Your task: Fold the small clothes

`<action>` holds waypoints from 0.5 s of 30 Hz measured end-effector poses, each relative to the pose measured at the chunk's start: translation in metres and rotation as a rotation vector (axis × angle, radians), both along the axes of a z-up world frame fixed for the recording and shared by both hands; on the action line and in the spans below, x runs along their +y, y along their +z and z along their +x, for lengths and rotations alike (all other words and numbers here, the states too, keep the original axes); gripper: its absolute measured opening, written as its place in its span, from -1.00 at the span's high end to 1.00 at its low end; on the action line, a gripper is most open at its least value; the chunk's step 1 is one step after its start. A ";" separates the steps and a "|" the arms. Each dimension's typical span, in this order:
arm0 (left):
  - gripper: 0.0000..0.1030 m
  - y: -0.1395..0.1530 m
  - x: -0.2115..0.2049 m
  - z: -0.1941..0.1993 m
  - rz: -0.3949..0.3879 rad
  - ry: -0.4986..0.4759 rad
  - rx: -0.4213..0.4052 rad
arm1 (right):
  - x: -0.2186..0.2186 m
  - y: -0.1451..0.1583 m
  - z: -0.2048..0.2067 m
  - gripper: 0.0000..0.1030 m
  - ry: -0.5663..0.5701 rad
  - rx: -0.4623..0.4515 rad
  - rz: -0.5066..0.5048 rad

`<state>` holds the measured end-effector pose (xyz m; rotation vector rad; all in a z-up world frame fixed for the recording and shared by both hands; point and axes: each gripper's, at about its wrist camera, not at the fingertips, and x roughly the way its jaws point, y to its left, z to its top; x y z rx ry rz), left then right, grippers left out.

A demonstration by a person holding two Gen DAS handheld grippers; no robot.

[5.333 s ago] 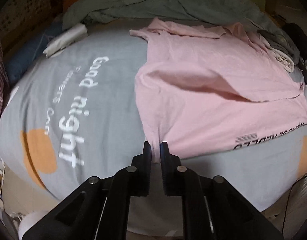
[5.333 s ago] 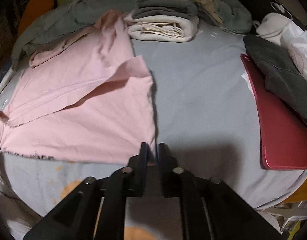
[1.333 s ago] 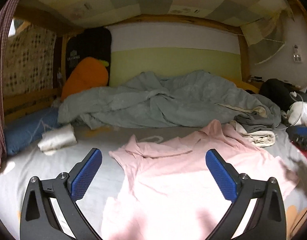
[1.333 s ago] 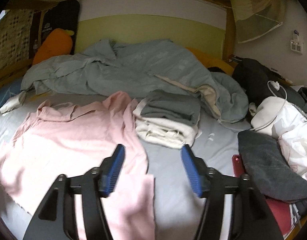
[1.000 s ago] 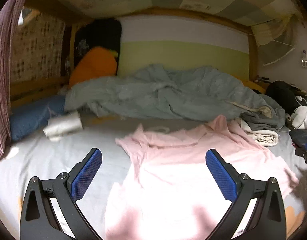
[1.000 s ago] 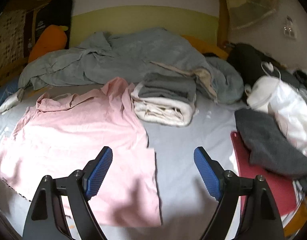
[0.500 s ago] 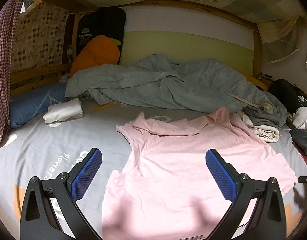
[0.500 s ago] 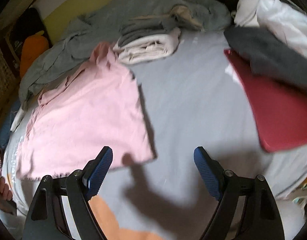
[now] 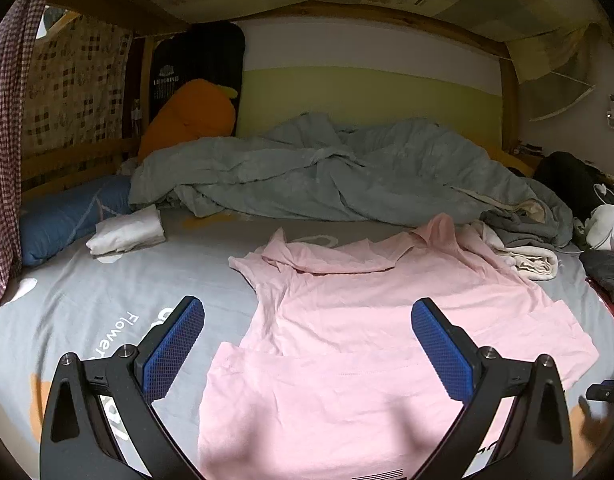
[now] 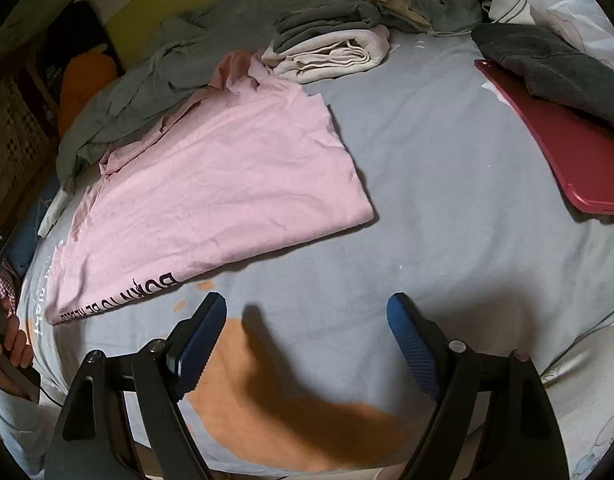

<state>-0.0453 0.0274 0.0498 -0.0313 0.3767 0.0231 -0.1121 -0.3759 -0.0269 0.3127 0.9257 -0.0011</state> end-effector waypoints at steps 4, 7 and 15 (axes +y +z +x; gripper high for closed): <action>-1.00 0.003 0.002 -0.007 0.059 0.060 -0.035 | -0.008 -0.002 0.003 -0.62 -0.013 -0.013 0.104; -1.00 0.002 0.015 -0.013 0.038 0.099 -0.042 | -0.018 -0.002 0.001 -0.54 -0.047 -0.026 0.172; -1.00 -0.002 0.023 -0.021 0.002 0.106 -0.023 | -0.019 -0.003 0.004 -0.46 -0.048 -0.060 0.248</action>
